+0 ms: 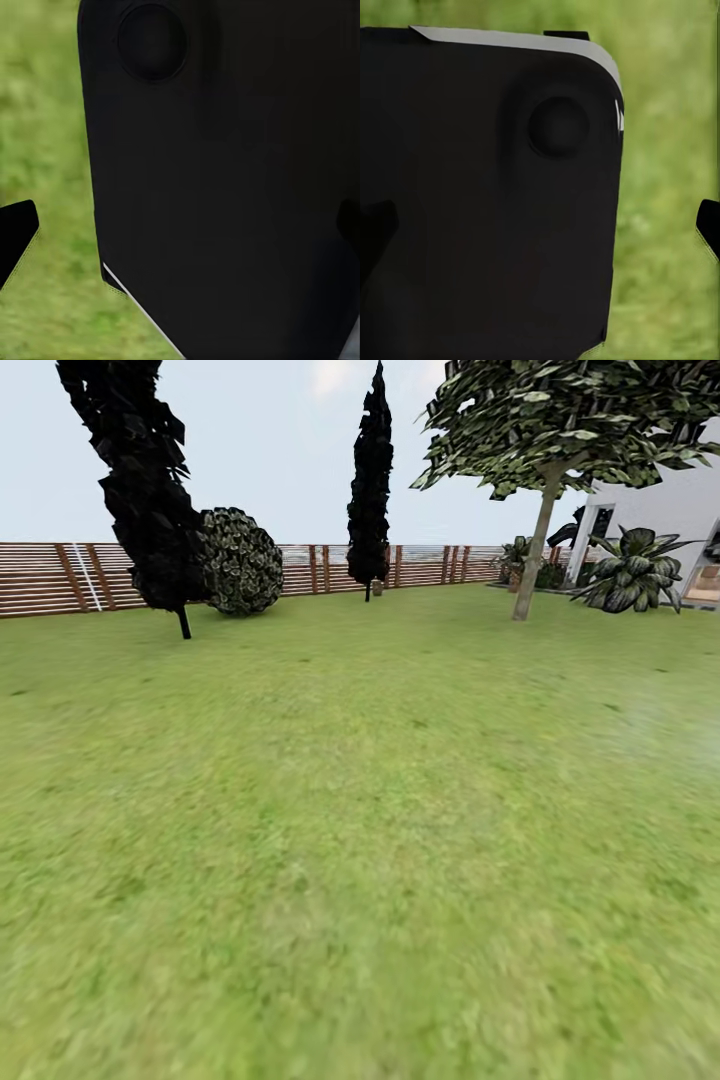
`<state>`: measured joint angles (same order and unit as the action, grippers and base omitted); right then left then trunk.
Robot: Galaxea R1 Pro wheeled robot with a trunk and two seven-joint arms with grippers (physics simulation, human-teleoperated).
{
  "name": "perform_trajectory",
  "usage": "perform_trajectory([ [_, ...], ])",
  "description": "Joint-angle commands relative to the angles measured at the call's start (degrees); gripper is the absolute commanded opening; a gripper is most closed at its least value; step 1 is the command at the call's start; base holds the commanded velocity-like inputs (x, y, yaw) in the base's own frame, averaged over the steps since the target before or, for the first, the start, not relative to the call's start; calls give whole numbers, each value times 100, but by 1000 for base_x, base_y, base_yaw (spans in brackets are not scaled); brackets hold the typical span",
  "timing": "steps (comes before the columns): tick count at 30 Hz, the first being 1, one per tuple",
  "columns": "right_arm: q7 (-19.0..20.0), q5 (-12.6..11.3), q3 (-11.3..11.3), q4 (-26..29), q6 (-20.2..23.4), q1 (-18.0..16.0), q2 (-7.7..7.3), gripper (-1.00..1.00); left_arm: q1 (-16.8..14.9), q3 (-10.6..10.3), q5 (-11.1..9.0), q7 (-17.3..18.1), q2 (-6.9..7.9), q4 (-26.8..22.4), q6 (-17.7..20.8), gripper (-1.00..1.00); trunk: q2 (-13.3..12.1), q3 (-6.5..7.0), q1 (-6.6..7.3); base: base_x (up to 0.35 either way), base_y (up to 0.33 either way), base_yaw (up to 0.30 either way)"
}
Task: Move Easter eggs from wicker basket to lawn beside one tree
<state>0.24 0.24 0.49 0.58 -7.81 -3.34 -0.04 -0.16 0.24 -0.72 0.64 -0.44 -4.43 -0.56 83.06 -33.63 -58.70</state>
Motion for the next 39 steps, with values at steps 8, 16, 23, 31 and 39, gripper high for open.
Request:
perform_trajectory([
  [8, 3, 2, 4, -5, -19, -3, -3, 100, -3, 2, -7, 7, 0, 3, -6, 100, 2, -5, -3, 338, 0, 0],
  [16, 3, 2, 4, -5, -19, -5, -3, 100, -4, 2, -7, 7, 0, -1, -6, 100, 2, -5, -3, 338, 0, 0],
  [23, 3, 2, 4, -5, -19, -3, -1, 100, -3, 2, -7, 7, 0, 1, -6, 100, 2, -5, -3, 338, 0, 0],
  [31, 3, 2, 4, -5, -19, -2, -3, 100, -3, 2, -7, 7, 0, -4, -6, 100, 2, -5, -3, 338, 0, 0],
  [39, 3, 2, 4, -5, -19, -5, -3, 100, -2, 2, -5, 7, 0, -1, -6, 100, 2, -5, -3, 338, 0, 0],
])
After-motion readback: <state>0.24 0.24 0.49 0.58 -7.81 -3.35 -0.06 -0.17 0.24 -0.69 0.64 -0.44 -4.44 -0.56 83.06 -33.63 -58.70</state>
